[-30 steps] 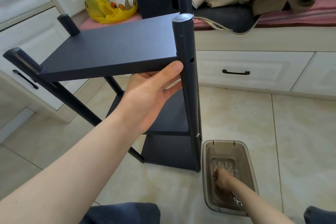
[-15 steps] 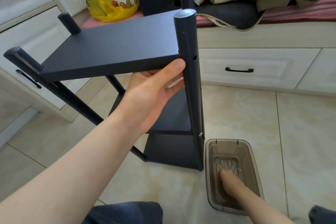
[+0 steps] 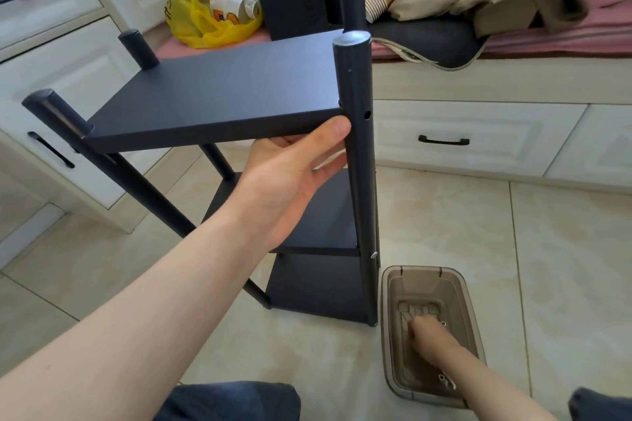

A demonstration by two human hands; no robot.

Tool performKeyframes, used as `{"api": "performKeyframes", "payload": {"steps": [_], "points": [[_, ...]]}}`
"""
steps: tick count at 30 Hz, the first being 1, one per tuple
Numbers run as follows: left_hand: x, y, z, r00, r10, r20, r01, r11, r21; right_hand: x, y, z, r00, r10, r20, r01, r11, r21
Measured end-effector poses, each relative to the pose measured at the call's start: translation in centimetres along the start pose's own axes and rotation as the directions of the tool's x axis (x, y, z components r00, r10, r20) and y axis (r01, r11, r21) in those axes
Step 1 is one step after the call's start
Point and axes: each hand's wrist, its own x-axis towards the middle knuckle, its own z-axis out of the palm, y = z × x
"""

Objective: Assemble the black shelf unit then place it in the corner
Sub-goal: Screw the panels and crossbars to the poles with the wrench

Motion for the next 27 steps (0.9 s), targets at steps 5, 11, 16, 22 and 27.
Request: {"api": "performKeyframes", "payload": {"steps": [5,11,16,22,27], "points": [[-0.3,0.2,0.4,1.0,-0.016,-0.01,0.015,1.0,-0.007,-0.4,-0.7,-3.5,1.0,0.005,-0.02,-0.006,1.0,-0.029],[-0.7,0.6,0.9,0.998,-0.038,-0.058,0.037,0.999,-0.027,-3.2,-3.7,-10.9,0.995,-0.081,-0.054,0.068,0.975,-0.211],[-0.9,0.9,1.1,0.997,-0.052,-0.065,0.051,0.999,-0.014,-8.1,-6.4,-18.4,0.952,-0.302,-0.053,0.273,0.912,-0.306],[-1.0,0.7,0.8,0.997,-0.052,-0.06,0.052,0.999,-0.005,-16.3,-8.0,-25.0,0.852,-0.508,-0.128,0.481,0.855,-0.197],[-0.9,0.6,0.9,0.998,-0.036,-0.05,0.036,0.999,-0.003,-21.5,-8.7,-26.7,0.728,-0.586,-0.357,0.664,0.732,0.151]]}}
